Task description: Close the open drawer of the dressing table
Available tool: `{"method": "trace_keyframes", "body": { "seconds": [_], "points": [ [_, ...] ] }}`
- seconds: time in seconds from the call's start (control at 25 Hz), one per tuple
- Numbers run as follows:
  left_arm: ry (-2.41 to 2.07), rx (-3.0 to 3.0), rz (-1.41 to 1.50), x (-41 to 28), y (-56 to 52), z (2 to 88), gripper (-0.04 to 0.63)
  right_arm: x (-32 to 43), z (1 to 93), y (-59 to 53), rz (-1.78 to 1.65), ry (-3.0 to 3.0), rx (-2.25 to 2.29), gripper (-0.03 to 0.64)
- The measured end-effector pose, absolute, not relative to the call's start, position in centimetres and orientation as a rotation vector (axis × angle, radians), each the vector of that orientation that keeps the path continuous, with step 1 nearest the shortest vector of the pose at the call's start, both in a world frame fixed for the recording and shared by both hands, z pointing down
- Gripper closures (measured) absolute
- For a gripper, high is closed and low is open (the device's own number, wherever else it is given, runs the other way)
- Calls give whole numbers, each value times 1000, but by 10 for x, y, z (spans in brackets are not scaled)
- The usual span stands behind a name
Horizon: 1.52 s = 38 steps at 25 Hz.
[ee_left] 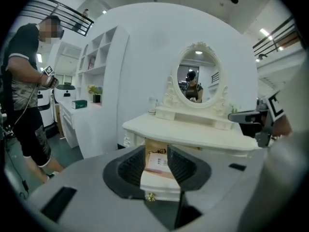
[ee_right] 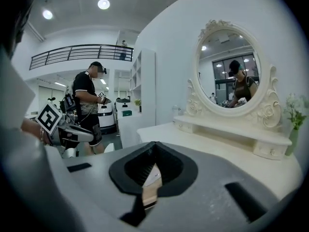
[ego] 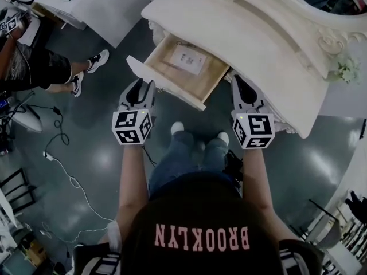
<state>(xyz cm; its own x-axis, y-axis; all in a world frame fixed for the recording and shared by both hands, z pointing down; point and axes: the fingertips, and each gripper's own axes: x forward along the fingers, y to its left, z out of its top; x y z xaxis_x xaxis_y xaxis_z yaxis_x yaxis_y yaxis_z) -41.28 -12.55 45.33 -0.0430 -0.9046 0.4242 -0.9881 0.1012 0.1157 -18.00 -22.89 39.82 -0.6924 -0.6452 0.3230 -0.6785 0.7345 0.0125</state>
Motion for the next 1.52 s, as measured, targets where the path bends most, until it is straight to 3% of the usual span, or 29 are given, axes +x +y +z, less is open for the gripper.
{"method": "trace_keyframes", "body": {
  "seconds": [0.96,1.52],
  "points": [
    [-1546,1842,733,-387,-106,638,460,-129,500,-182,432,-2346,1279,620],
    [-1509,1816,823,-393,-119,664,474,-130,497,-183,419,-2333,1313,620]
  ]
}}
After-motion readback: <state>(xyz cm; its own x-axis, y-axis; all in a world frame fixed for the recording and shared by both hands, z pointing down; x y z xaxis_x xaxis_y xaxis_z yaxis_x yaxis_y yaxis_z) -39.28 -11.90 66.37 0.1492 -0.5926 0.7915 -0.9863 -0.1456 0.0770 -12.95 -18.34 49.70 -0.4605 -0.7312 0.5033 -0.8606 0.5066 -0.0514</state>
